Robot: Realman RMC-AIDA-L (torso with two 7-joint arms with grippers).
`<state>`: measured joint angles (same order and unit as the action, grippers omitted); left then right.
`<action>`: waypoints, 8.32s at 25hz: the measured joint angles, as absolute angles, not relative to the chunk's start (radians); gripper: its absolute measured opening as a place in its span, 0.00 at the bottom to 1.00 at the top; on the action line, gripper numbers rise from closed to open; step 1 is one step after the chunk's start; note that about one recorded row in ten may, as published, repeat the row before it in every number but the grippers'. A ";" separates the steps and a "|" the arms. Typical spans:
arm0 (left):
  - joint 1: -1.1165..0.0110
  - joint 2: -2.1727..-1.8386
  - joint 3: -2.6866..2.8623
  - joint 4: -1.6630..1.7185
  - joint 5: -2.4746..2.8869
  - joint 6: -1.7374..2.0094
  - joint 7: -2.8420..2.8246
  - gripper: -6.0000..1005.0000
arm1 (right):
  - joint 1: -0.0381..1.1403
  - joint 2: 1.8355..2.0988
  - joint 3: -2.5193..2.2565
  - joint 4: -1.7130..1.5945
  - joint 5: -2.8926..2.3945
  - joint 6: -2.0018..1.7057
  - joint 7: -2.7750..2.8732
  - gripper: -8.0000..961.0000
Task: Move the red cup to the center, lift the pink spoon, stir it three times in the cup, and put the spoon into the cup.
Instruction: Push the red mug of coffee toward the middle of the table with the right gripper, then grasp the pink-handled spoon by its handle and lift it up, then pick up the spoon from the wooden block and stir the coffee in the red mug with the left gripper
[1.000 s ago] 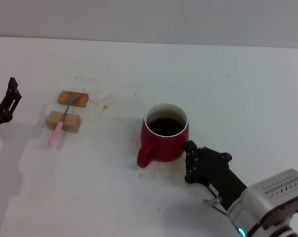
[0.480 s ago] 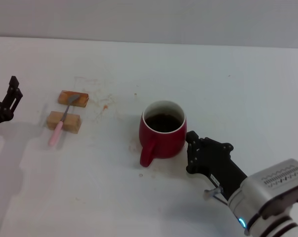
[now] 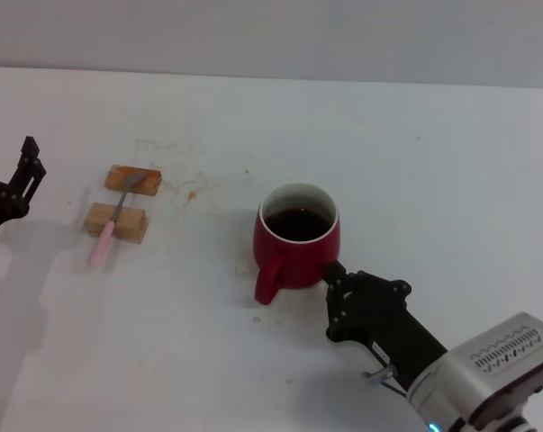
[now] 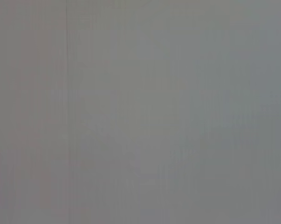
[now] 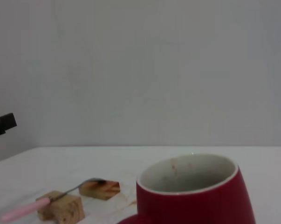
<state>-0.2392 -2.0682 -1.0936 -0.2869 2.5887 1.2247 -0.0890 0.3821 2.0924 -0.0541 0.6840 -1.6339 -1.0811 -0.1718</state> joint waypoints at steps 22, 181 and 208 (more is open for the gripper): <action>-0.238 -2.071 -1.087 -0.287 2.591 1.224 -0.098 0.80 | 0.384 2.092 0.019 0.633 -1.633 -1.114 -0.172 0.01; -0.195 -2.074 -0.747 -0.348 2.533 1.083 -0.073 0.15 | 0.183 2.088 0.092 0.591 -1.615 -1.342 -0.172 0.01; -0.190 -2.043 -0.736 -0.429 2.563 1.301 -0.117 0.15 | 0.179 2.088 0.092 0.595 -1.615 -1.344 -0.172 0.01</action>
<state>-0.1895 -2.0426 -0.7357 -0.4292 2.5632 1.3011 -0.1175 0.1794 2.0878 0.0920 0.5952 -1.6152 -1.3436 -0.1718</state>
